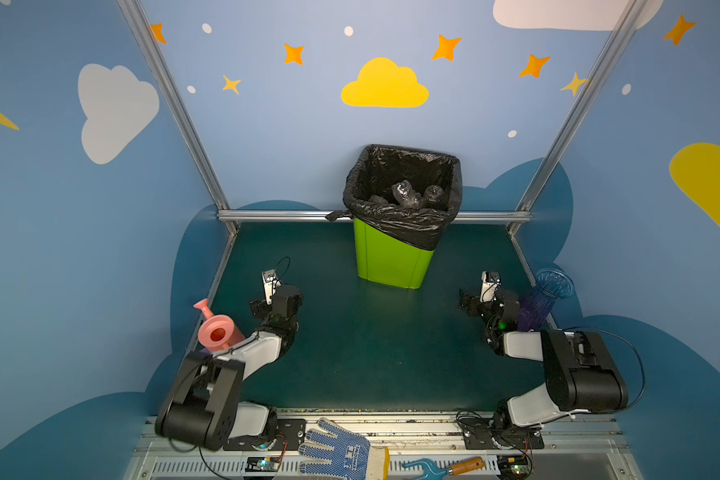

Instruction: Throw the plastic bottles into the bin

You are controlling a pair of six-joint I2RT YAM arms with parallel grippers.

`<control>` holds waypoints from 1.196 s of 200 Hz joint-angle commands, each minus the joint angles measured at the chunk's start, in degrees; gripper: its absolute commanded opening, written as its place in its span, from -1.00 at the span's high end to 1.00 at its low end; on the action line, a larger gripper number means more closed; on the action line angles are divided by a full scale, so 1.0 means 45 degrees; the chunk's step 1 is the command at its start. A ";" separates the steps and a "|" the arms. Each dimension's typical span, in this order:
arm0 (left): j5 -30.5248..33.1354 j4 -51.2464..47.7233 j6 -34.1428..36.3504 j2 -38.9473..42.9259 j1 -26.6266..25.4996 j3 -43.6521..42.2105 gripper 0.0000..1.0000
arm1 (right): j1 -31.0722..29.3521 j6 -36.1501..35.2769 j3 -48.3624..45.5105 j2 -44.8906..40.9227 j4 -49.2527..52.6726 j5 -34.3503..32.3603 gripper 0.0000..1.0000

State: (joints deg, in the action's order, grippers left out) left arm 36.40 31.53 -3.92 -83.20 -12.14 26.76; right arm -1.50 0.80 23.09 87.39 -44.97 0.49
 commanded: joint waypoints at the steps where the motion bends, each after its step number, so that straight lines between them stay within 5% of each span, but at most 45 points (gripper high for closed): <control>1: -0.0301 0.2539 0.1069 -0.1001 0.0224 -0.0016 -1.00 | -0.0042 -0.0157 0.0156 -0.0226 0.0239 -0.0090 -0.95; 18: -0.1117 0.1163 0.0857 -0.0638 0.0523 0.0300 -1.00 | -0.0041 -0.0137 0.0151 -0.0239 0.0223 -0.0107 -0.95; 62: -0.4336 0.3620 0.0116 -0.0541 0.2020 -0.1330 -1.00 | -0.0044 -0.0142 0.0161 -0.0238 0.0220 -0.0109 -0.95; 72: -0.4034 0.4878 -0.0172 -0.1369 0.2090 -0.1407 -1.00 | -0.0058 -0.0153 0.0157 -0.0237 0.0216 -0.0109 -0.95; 90: -0.4506 0.2200 -0.0014 -0.0724 0.2192 -0.0636 -1.00 | -0.0039 -0.0141 0.0136 -0.0241 0.0191 -0.0109 -0.95; 239: -0.4538 0.2564 -0.0066 -0.0827 0.2262 -0.0694 -1.00 | -0.0100 -0.0177 0.0139 -0.0233 0.0204 -0.0151 -0.95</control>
State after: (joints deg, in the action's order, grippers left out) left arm 16.12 43.42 -3.84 -87.94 -2.26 22.94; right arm -1.61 0.58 23.09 87.39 -44.71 0.16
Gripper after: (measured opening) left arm 0.997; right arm 0.976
